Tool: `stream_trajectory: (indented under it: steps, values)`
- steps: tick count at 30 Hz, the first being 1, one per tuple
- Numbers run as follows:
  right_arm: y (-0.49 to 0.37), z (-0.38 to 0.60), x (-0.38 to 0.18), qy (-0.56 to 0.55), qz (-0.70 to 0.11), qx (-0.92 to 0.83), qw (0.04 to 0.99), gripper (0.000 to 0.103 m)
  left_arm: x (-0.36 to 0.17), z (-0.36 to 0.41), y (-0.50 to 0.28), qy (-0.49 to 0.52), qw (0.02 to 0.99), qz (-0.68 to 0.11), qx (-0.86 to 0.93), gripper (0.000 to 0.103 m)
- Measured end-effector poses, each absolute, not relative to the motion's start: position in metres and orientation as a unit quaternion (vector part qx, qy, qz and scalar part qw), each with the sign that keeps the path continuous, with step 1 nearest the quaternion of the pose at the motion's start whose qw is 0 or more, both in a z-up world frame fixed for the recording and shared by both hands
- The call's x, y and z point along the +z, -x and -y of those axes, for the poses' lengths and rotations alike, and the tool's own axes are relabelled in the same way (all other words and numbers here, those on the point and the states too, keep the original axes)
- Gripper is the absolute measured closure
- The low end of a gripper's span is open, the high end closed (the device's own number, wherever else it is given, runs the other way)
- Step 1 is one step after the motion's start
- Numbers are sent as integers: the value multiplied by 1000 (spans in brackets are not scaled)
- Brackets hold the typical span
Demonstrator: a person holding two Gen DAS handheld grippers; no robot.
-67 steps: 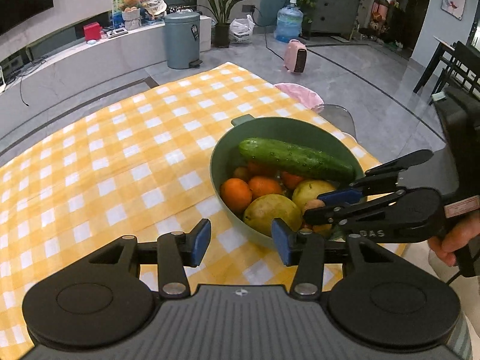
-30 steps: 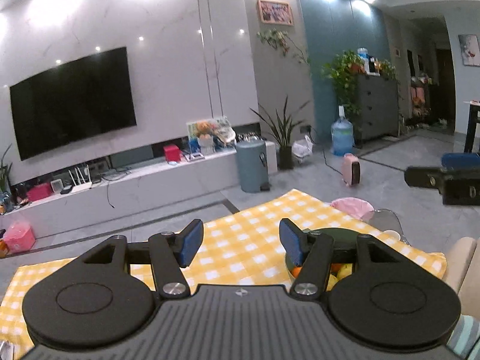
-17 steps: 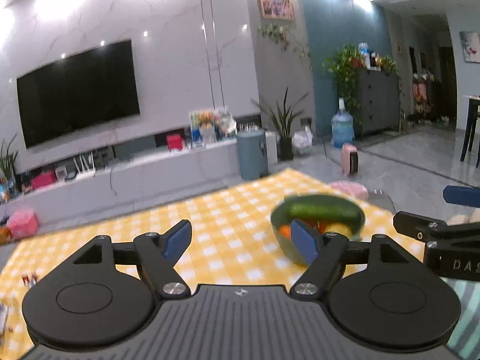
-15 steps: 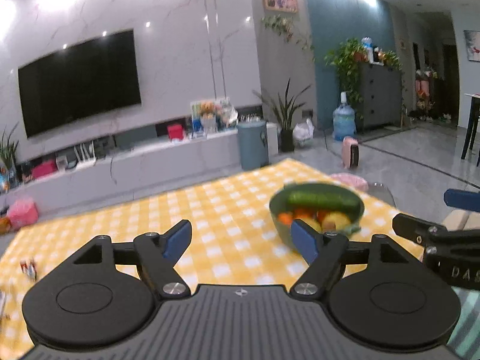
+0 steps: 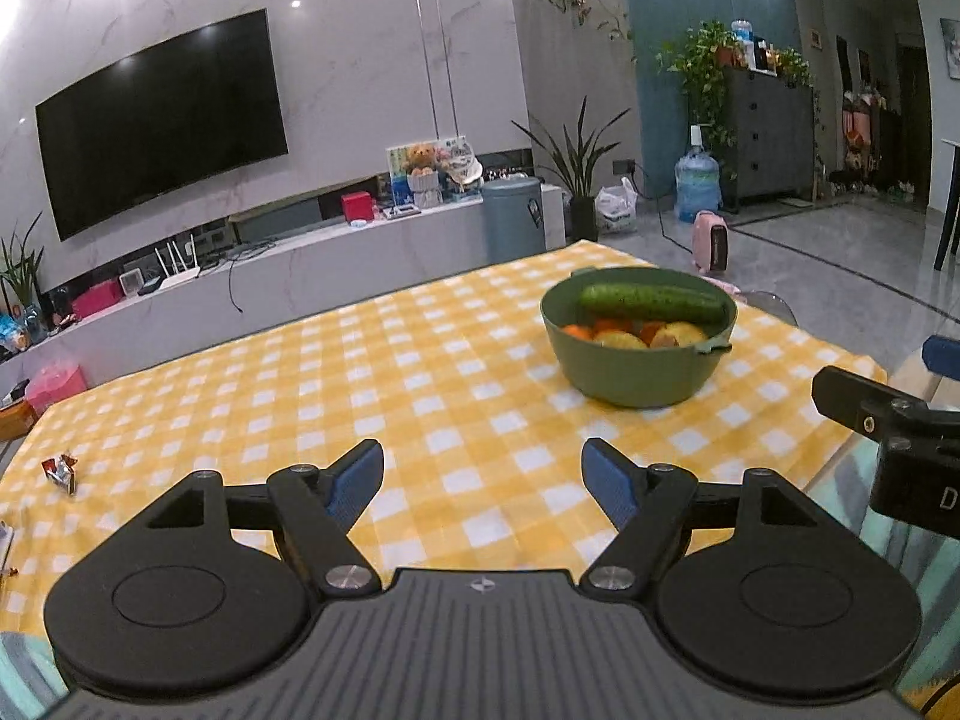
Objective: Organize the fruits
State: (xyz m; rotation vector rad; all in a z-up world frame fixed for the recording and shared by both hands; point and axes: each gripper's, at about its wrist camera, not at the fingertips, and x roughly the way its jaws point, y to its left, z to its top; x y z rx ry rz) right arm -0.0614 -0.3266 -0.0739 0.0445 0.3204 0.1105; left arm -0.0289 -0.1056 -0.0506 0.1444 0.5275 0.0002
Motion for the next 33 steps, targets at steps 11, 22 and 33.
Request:
stream_trajectory:
  steps: [11,22,33]
  values:
    - [57,319,-76,4,-167,61,984,9,-60,100,33,-59,959,-278,-12,15]
    - [52,317,-80,5,-178,58,982,9,-61,99,33,-54,958,-282,-13,15]
    - [52,316,-81,7,-181,56,982,9,-62,98,35,-52,958,-283,-12,15]
